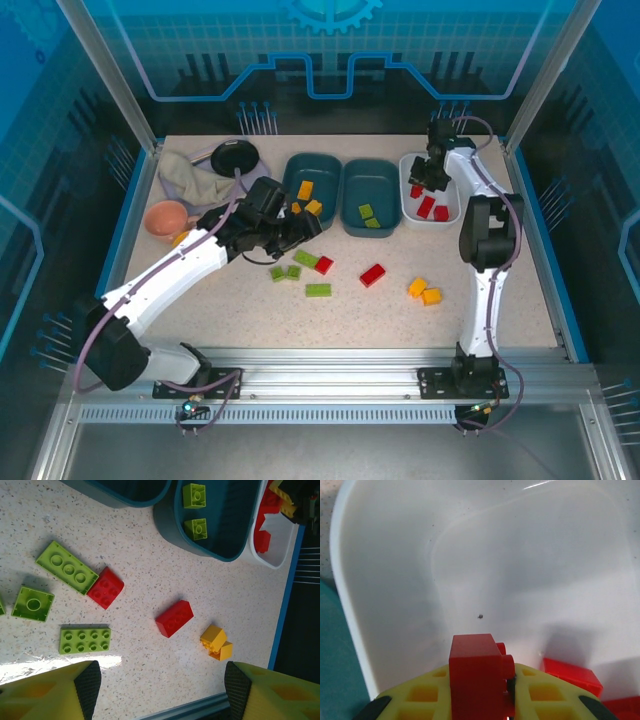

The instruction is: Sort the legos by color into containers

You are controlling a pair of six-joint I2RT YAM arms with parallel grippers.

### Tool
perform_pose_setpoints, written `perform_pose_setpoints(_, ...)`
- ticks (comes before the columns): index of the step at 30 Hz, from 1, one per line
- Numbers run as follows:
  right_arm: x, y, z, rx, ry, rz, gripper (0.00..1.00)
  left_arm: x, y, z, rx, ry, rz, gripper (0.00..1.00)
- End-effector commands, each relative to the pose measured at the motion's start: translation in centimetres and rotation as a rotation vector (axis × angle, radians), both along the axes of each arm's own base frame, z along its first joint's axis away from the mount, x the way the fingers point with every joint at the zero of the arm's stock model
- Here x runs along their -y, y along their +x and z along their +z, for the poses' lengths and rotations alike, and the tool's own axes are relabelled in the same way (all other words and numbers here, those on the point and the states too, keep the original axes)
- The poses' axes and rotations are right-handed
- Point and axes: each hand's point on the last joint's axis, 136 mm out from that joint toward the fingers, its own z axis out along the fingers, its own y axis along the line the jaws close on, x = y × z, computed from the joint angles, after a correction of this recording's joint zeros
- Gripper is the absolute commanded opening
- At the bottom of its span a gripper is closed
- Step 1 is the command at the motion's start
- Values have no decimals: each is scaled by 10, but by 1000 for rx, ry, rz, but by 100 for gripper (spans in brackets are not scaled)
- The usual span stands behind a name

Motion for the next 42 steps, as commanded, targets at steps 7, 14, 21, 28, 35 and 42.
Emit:
perform_pose_setpoints(7, 3, -5, 35, 14, -13, -2, 52, 7, 7, 6, 20, 34, -40, 69)
perform_pose_setpoints(14, -5, -23, 104, 118, -56, 14, 57, 27, 8, -3, 2, 61, -136, 69)
perform_pose_setpoints(21, -24, -94, 153, 161, -109, 12, 54, 62, 6, -16, -8, 101, -289, 69)
perform_pose_setpoints(28, -25, -208, 150, 88, -136, -12, 54, 122, -2, -38, -50, 137, -437, 70)
perform_pose_setpoints(35, -17, -295, 158, 131, -43, -42, 61, 184, -11, -79, -224, 173, -430, 74)
perform_pose_setpoints(42, -30, -329, 180, 274, 59, 105, 71, 221, -22, -109, -468, 117, -239, 78)
